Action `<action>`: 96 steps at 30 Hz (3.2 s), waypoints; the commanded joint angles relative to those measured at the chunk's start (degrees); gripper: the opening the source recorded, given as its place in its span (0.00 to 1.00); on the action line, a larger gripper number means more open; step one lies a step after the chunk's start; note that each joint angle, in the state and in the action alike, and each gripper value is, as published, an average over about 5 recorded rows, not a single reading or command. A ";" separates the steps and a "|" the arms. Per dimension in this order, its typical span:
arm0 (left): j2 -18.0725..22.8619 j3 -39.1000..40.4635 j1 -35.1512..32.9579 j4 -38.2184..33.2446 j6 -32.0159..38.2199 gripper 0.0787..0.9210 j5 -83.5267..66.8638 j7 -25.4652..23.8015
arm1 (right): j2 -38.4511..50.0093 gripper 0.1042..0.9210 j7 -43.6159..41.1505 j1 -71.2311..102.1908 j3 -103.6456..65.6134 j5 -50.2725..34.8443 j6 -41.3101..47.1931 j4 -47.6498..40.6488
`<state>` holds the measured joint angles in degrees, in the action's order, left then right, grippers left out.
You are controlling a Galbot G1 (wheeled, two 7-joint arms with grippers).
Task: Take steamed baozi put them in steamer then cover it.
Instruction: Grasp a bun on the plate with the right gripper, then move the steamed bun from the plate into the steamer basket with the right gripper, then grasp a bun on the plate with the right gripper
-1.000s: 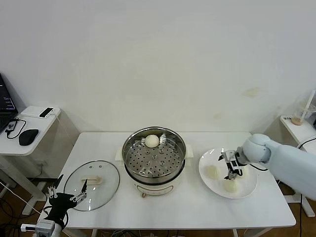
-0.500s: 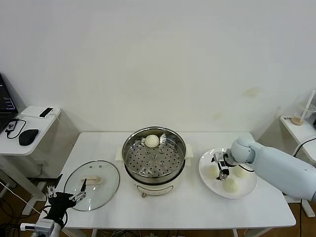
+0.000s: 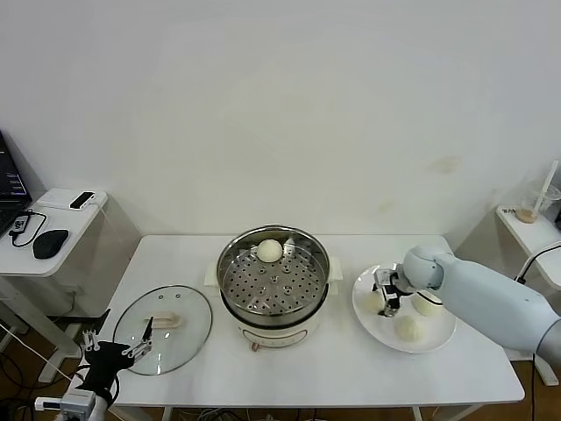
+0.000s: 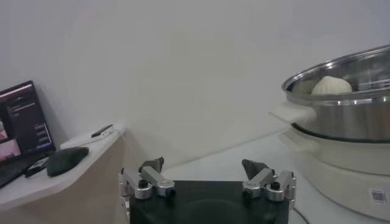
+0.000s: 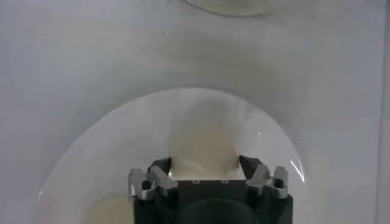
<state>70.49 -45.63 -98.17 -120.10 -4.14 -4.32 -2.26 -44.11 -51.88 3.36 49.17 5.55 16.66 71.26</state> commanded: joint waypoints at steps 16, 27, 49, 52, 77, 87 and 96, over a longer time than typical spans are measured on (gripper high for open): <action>-0.09 0.70 0.63 -0.23 -0.04 0.88 -0.20 -0.02 | 7.43 0.61 -4.68 -25.42 8.92 -9.95 0.94 9.28; -0.77 0.50 1.41 0.32 -0.06 0.88 -0.55 -0.01 | -5.06 0.62 -0.04 -38.87 17.26 -23.99 7.21 11.53; 0.64 0.26 1.53 -1.34 -0.04 0.88 -0.06 0.04 | -33.91 0.62 10.74 -27.45 20.71 -35.56 21.66 -1.12; 0.81 0.33 1.59 -1.49 0.01 0.88 0.01 0.04 | -35.54 0.62 10.91 -26.36 20.51 -35.79 21.81 -2.97; 0.84 0.63 1.82 -1.19 0.15 0.88 0.03 0.03 | -35.96 0.74 7.16 -27.40 20.34 -33.05 23.13 -4.26; -0.25 0.72 1.97 -0.51 0.17 0.88 -0.26 -0.04 | -21.33 0.88 -7.23 -37.16 19.51 -26.18 13.25 4.92; -0.59 1.68 2.43 -0.04 0.10 0.88 -0.25 -0.08 | 1.31 0.88 -11.47 -37.88 19.87 -17.38 5.86 15.06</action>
<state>70.05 -44.50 -95.84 -120.41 -3.97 -4.69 -2.31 -62.74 -56.70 -31.61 69.09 -19.62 29.90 77.02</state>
